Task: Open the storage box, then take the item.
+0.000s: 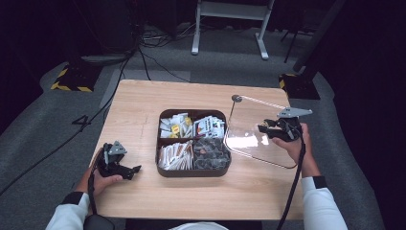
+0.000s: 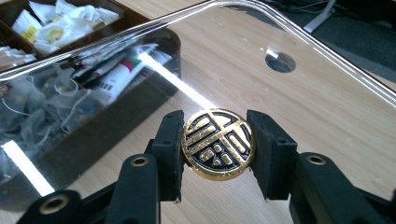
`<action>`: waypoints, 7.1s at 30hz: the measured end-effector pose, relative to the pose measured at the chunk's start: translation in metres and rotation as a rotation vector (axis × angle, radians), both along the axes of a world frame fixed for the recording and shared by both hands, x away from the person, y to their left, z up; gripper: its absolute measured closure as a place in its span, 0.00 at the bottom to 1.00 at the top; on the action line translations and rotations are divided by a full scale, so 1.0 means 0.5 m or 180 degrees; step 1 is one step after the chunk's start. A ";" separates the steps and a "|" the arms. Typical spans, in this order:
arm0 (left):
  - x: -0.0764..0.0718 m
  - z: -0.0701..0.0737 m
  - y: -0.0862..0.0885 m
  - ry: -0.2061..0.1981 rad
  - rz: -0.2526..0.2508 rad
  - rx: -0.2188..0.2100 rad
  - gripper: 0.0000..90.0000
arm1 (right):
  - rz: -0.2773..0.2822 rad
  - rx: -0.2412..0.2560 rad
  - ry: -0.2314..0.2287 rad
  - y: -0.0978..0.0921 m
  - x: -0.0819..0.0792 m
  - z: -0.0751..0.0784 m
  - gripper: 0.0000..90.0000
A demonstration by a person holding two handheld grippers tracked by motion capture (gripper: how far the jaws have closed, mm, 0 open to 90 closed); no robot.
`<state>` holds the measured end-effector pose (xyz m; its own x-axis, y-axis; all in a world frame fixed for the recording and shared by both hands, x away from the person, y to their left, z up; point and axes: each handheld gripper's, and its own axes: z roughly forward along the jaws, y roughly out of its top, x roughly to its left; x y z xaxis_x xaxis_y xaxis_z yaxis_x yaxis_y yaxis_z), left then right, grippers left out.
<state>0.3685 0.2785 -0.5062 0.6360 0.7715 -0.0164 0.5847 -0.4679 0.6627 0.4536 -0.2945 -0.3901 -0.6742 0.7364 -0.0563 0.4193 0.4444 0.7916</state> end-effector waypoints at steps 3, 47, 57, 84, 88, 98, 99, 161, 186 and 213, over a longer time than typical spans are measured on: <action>0.000 0.000 0.000 0.0000 0.0001 -0.0001 0.00 | -0.0019 -0.0029 0.0019 -0.013 -0.001 -0.005 0.65; 0.001 0.000 0.000 0.0006 0.0007 -0.0003 0.00 | -0.0304 -0.0139 0.0359 -0.063 0.044 -0.153 0.65; 0.001 0.000 0.000 0.0007 0.0007 -0.0002 0.00 | -0.0315 -0.0219 0.0430 -0.063 0.044 -0.181 0.65; -0.006 0.000 -0.002 0.0011 0.0142 -0.0012 0.00 | -0.0516 0.0013 0.0504 -0.085 0.041 -0.206 0.30; -0.007 0.000 0.000 0.0006 0.0132 -0.0010 0.00 | -0.0576 -0.0041 0.0578 -0.093 0.041 -0.198 0.29; -0.007 0.000 0.001 0.0018 0.0114 -0.0011 0.00 | -0.0545 0.0036 0.0394 -0.095 0.033 -0.160 0.27; -0.007 0.000 0.001 0.0010 0.0119 -0.0013 0.00 | -0.0530 0.0046 0.0390 -0.092 0.032 -0.157 0.28; -0.018 -0.001 0.006 0.0012 0.0203 -0.0021 0.00 | 0.0221 -0.0358 0.0555 0.365 0.177 -0.108 0.31; -0.018 -0.001 0.007 -0.0001 0.0203 -0.0011 0.00 | 0.0541 -0.0223 0.0513 0.407 0.147 -0.081 0.39; -0.019 -0.001 0.007 -0.0001 0.0209 -0.0011 0.00 | 0.0853 -0.0317 0.0444 0.418 0.101 -0.067 0.98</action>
